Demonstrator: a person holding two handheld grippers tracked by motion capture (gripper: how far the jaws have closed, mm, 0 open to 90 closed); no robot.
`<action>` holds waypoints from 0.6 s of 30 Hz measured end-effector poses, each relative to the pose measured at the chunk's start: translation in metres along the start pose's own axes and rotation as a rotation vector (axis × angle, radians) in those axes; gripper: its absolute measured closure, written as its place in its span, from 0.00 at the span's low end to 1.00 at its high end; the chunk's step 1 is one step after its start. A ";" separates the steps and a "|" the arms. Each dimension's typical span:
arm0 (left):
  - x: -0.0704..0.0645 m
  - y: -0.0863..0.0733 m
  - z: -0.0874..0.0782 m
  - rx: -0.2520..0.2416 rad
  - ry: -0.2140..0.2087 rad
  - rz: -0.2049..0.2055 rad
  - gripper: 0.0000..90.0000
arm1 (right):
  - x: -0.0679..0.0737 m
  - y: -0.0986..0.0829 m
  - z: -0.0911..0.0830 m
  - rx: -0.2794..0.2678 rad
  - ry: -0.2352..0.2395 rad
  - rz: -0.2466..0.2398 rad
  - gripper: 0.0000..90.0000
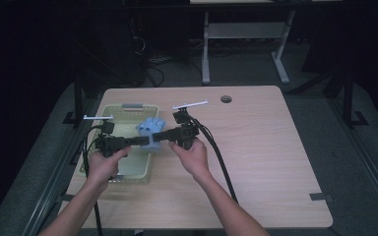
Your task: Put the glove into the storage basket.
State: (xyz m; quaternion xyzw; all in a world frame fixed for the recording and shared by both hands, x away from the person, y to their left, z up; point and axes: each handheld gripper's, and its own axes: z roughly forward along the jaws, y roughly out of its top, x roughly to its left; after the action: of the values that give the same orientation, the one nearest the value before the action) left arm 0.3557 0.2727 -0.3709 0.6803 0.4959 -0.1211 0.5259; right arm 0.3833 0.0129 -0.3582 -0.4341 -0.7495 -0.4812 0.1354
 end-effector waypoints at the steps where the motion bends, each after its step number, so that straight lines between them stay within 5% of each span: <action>1: 0.000 0.000 -0.001 -0.002 0.001 -0.003 0.78 | 0.001 0.001 0.002 0.003 0.003 0.001 0.83; 18: 0.016 -0.001 -0.024 -0.012 0.031 -0.012 0.78 | 0.008 0.009 0.030 0.029 0.023 -0.014 0.82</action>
State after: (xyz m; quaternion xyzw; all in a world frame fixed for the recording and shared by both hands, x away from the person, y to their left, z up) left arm 0.3545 0.3013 -0.3726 0.6760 0.5089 -0.1109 0.5213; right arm 0.3919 0.0437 -0.3623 -0.4214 -0.7576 -0.4763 0.1470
